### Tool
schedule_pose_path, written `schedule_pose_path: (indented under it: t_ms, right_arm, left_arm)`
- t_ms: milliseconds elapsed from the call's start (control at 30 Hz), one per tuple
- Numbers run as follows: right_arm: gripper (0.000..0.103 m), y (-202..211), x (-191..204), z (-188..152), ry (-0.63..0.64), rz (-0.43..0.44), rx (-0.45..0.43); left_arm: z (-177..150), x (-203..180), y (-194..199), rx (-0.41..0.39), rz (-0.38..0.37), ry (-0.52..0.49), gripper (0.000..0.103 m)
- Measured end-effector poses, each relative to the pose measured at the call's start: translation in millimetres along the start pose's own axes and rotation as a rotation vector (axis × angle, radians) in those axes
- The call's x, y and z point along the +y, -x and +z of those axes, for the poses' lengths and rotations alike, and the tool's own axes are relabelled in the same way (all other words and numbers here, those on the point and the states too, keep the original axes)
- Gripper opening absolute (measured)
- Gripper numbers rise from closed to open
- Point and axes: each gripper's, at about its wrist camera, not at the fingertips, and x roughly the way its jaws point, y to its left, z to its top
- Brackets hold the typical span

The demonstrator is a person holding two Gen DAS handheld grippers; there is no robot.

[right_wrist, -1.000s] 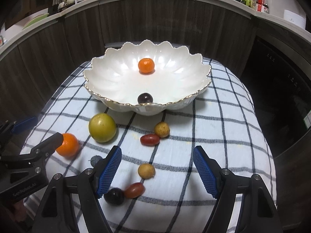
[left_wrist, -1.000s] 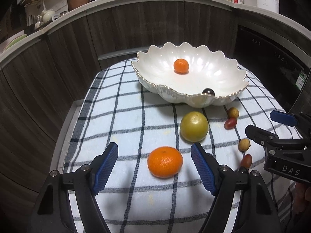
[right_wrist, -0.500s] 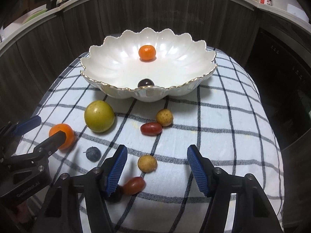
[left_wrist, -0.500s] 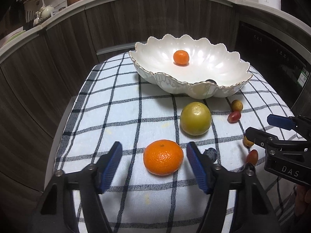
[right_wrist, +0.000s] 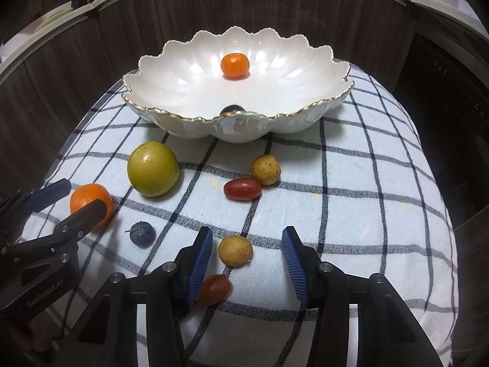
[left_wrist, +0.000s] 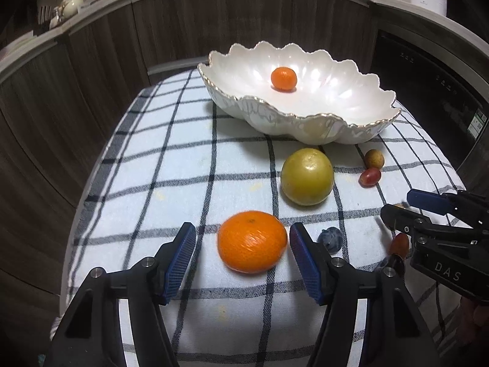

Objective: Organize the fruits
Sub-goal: 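Close the left tool on the second mandarin while the right tool grasps a small tan fruit, then lift and carry the mandarin in the left tool while the right tool carries the tan fruit toward the bowl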

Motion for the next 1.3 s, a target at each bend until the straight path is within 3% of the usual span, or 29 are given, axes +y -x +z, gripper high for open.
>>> schedule_pose_path:
  t_ms: [167, 233, 400, 1300]
  right_arm:
    - [0.039, -4.4, -1.1, -1.6, -0.010, 0.012, 0.020]
    - [0.035, -4.2, -0.8, -1.5, -0.009, 0.019, 0.019]
    - [0.025, -4.0, 1.6, -1.1, 0.000, 0.042, 0.023]
    - [0.025, 17.1, -7.5, 8.3, -0.035, 0.049, -0.036]
  left_arm:
    - [-3.4, 0.0, -3.8, 0.017, -0.015, 0.013, 0.055]
    - [-3.3, -1.2, -4.3, 0.019, -0.028, 0.013, 0.048]
    - [-4.0, -3.6, -3.4, 0.014, -0.026, 0.005, 0.046]
    - [12.8, -15.5, 23.8, -0.048, -0.027, -0.014, 0.045]
